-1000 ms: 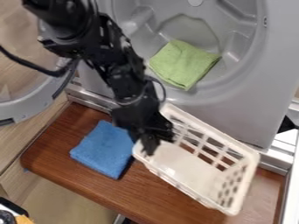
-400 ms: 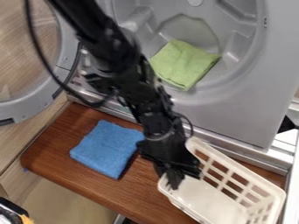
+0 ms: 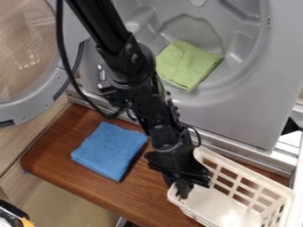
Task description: Move the white basket to the right side of the table
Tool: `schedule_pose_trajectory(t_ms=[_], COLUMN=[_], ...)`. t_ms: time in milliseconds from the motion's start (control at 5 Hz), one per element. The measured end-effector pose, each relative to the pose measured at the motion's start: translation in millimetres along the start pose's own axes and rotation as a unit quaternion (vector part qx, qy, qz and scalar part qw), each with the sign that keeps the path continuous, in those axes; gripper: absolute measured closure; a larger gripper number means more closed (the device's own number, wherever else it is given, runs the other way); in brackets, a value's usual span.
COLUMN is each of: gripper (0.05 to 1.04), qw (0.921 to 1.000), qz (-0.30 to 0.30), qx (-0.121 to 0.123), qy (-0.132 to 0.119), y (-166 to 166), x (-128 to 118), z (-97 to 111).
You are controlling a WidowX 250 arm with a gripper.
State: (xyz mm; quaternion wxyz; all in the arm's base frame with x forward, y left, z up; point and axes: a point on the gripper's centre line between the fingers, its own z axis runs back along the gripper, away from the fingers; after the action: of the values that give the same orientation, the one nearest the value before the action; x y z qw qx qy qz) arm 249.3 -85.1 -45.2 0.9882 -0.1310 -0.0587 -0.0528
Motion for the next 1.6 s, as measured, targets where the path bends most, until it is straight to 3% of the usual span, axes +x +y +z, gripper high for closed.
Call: schedule_pose_trajectory(t_ms=[200,400,600,1000,1200,1400,1600], gripper=[0.988,0.965,0.756,0.178,0.074,0.079,0.083], qw=[0.9997,0.9993,0.9996,0.9996,0.9994,0.9991,0.9965], qz=[0.012,0.019,0.021,0.016,0.004,-0.013,-0.044], qx=[-0.007,-0.008,-0.002,0.02,0.029,0.038,0.068], qy=[-0.022,-0.029,-0.019,-0.012,-0.018,-0.014,0.022], y=[-6.7,-9.3,-10.7,-16.9,-21.4,-28.2,-22.8], x=[4.9,5.9,2.4,1.0,8.6,14.9,18.7], z=[-6.4,-8.2,-8.8,14.4,32.4,49.6,61.8])
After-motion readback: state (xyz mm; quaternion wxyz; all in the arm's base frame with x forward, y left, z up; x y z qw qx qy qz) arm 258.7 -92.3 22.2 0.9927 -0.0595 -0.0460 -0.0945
